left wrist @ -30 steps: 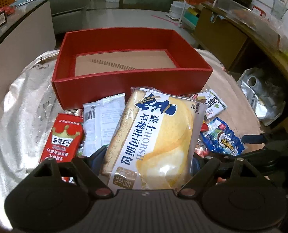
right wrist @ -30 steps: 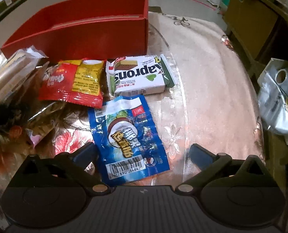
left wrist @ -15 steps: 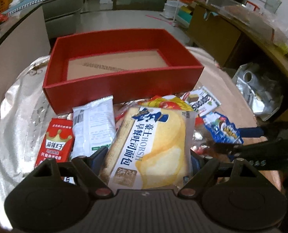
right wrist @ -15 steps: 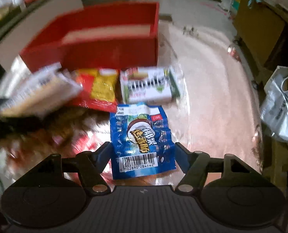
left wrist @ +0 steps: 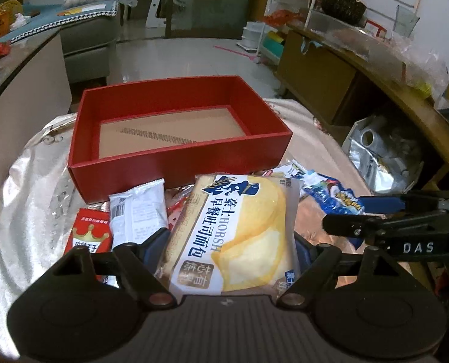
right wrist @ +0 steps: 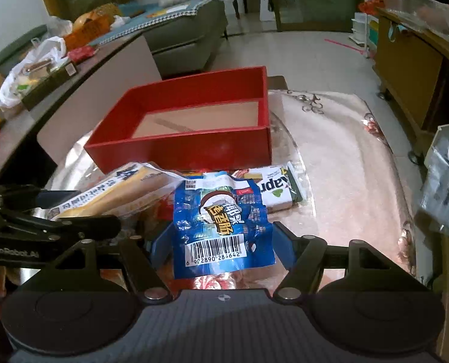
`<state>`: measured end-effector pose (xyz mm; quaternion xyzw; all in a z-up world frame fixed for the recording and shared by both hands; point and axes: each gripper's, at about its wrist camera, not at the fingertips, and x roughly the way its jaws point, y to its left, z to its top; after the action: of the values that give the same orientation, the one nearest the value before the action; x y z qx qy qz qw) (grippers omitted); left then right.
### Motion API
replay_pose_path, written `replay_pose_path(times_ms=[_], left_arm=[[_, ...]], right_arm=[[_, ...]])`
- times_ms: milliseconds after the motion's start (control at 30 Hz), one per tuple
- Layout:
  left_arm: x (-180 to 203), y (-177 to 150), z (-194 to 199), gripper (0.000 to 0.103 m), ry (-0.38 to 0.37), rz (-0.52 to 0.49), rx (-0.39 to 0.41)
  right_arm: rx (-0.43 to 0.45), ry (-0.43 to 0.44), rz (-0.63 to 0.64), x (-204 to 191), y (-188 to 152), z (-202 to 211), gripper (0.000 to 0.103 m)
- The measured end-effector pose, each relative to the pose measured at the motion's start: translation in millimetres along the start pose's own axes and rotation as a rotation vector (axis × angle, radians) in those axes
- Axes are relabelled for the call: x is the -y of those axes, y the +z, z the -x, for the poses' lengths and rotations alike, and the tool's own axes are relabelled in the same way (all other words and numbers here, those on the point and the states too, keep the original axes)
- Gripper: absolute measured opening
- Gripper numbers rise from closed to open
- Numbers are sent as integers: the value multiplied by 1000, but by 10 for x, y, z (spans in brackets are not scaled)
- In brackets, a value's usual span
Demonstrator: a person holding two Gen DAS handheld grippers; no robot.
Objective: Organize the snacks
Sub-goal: 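Carry the bread bag into the red box with left tool while right tool carries the blue packet there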
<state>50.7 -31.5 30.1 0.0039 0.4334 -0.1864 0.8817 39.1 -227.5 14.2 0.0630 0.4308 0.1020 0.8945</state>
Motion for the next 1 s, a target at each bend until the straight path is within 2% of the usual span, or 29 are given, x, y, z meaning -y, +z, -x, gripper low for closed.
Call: replay_pose_path(times_ms=[100,333,433,533,733,1000], left_arm=[[-38,4,-9,74,-1,22,-5],[-136,169,66,74,8,74,67],[-176,184,-58,73,7,102,34],[-171,174,-88,73,-7,103,23],[-138,325,34,73,-12,108,111],[-341,668,-215,73,77,143,157]], right_arm=[[7,23,-34,46,-3,32,75],[84,59,-57,16,130,144,75],[75,55,-49,-27,177,39,75],[70,98,-67,-24,178,25,75],[129,116,-82,-24,302,81,75],[150,120,-38,-151,674,-227,75]])
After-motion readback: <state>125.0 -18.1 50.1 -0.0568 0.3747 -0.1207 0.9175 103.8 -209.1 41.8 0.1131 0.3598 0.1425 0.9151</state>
